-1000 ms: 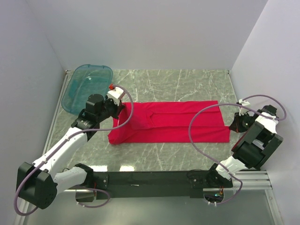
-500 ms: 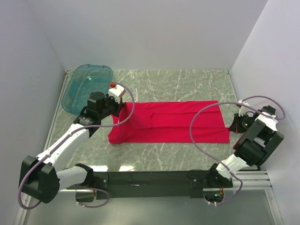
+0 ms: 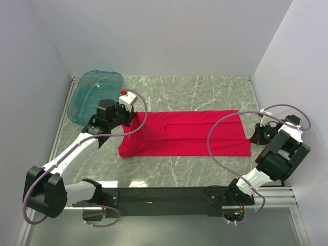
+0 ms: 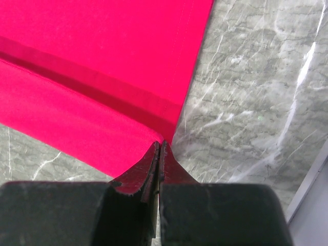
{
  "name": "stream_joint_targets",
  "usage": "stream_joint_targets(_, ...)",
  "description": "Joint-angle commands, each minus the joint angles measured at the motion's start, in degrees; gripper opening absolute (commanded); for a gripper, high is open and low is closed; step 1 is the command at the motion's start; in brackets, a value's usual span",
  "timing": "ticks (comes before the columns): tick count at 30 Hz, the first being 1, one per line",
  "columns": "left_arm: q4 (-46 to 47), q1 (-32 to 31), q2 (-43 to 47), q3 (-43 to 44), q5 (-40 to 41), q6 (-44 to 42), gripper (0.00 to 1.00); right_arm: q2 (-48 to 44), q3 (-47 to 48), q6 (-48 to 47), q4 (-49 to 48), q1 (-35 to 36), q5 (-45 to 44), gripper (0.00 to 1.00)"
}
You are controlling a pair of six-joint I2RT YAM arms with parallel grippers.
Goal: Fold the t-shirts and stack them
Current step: Fold the tshirt
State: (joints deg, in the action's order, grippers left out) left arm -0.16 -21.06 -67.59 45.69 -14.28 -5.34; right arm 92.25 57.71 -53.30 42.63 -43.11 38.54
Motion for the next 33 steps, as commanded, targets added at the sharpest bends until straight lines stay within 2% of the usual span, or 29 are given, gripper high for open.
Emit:
stream_joint_targets(1,2.98,0.4,-0.43,2.56,-1.27,-0.37,0.0,0.74,0.65,0.82,-2.03,0.4,-0.22,0.0)
stream_joint_targets(33,2.01,1.28,-1.14,1.68,0.22,-0.37,0.0,3.03,3.72,6.1,-5.45,3.83,-1.81,0.0)
